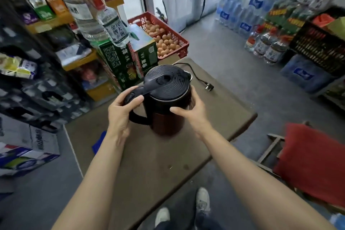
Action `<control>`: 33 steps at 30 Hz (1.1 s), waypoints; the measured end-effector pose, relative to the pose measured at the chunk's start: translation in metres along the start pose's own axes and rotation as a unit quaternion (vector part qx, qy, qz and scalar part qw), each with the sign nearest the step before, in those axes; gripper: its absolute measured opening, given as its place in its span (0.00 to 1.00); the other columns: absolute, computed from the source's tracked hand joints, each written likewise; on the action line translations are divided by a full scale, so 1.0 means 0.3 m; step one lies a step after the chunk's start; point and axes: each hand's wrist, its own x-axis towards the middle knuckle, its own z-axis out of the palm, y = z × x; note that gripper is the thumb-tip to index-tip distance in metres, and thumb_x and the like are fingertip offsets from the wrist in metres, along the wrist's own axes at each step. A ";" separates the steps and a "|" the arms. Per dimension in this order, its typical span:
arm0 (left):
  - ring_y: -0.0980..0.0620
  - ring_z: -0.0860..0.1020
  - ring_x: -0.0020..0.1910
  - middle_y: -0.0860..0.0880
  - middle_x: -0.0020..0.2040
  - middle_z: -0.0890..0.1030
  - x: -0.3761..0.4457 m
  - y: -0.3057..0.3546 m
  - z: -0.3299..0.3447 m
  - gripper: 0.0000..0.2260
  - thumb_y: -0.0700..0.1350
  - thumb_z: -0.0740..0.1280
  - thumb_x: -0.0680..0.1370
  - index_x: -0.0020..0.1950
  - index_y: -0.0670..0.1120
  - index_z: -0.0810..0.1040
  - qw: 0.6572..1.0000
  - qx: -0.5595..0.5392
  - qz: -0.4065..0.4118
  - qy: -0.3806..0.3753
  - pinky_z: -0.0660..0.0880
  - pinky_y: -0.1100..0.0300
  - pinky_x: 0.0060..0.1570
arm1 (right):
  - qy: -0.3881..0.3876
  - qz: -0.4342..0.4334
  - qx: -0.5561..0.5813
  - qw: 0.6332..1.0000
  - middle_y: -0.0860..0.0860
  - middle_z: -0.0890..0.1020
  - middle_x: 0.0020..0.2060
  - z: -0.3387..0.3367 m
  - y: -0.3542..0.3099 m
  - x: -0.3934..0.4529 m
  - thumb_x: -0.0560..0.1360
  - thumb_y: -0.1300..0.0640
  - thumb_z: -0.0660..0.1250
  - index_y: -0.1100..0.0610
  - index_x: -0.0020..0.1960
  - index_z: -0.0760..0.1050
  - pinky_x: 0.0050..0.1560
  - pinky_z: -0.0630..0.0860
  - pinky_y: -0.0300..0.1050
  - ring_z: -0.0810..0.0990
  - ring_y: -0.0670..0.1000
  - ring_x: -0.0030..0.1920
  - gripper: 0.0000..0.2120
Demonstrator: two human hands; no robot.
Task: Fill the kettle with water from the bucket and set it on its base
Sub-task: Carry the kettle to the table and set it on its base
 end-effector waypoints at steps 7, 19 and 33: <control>0.46 0.80 0.54 0.45 0.56 0.85 0.052 -0.056 0.002 0.25 0.49 0.82 0.59 0.55 0.51 0.86 0.998 -0.007 0.004 0.067 0.75 0.53 0.58 | -0.069 0.017 -0.015 0.997 0.37 0.76 0.64 -0.003 0.019 0.151 0.63 0.67 0.81 0.54 0.78 0.62 0.72 0.67 0.41 0.73 0.45 0.70 0.49; 0.49 0.82 0.52 0.48 0.52 0.86 0.083 -0.115 -0.017 0.21 0.42 0.80 0.63 0.55 0.49 0.85 0.994 -0.027 -0.001 0.110 0.76 0.53 0.58 | -0.097 0.041 -0.051 0.993 0.45 0.73 0.73 0.021 0.029 0.220 0.59 0.55 0.83 0.49 0.79 0.61 0.75 0.65 0.54 0.69 0.47 0.74 0.54; 0.49 0.81 0.54 0.48 0.54 0.86 -0.041 -0.149 0.003 0.25 0.47 0.82 0.60 0.57 0.50 0.85 0.992 -0.024 0.004 0.127 0.75 0.54 0.58 | -0.146 0.040 -0.095 0.984 0.41 0.72 0.74 -0.029 0.044 0.193 0.58 0.50 0.81 0.41 0.79 0.58 0.75 0.66 0.55 0.67 0.47 0.75 0.55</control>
